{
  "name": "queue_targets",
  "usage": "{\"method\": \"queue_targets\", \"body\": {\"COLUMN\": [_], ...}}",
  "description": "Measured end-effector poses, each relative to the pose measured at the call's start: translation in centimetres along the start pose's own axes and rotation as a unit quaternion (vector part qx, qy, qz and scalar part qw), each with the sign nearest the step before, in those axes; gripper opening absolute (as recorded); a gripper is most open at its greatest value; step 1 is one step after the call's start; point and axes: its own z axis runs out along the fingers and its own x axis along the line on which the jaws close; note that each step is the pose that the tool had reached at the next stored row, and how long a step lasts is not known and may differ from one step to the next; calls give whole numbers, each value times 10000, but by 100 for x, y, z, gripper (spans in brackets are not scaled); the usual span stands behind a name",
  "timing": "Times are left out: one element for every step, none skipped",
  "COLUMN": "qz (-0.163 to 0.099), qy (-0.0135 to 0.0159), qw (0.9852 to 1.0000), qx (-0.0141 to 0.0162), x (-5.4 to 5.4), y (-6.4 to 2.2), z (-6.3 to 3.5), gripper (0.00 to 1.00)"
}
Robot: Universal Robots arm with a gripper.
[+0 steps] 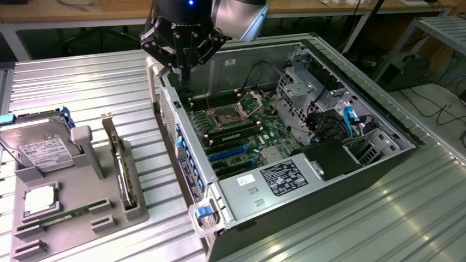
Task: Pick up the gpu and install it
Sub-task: 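Reach for the gpu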
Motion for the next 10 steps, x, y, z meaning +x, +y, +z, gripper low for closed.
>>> {"method": "queue_targets", "body": {"qz": [0, 0, 0, -1, 0, 0, 0, 0, 0, 0], "qy": [0, 0, 0, 0, 0, 0, 0, 0, 0, 0], "qw": [10000, 10000, 10000, 10000, 10000, 10000, 10000, 10000, 10000, 10000], "qx": [1, 0, 0, 0, 0, 0, 0, 0, 0, 1], "x": [6, 12, 18, 27, 35, 42, 48, 54, 60, 66], "y": [-1, -1, -2, -2, -3, -4, -4, -4, -5, -5], "z": [-1, -1, -1, -1, -1, -2, -1, -1, -2, -2], "gripper": [11, 11, 11, 11, 11, 11, 11, 11, 11, 11]}}
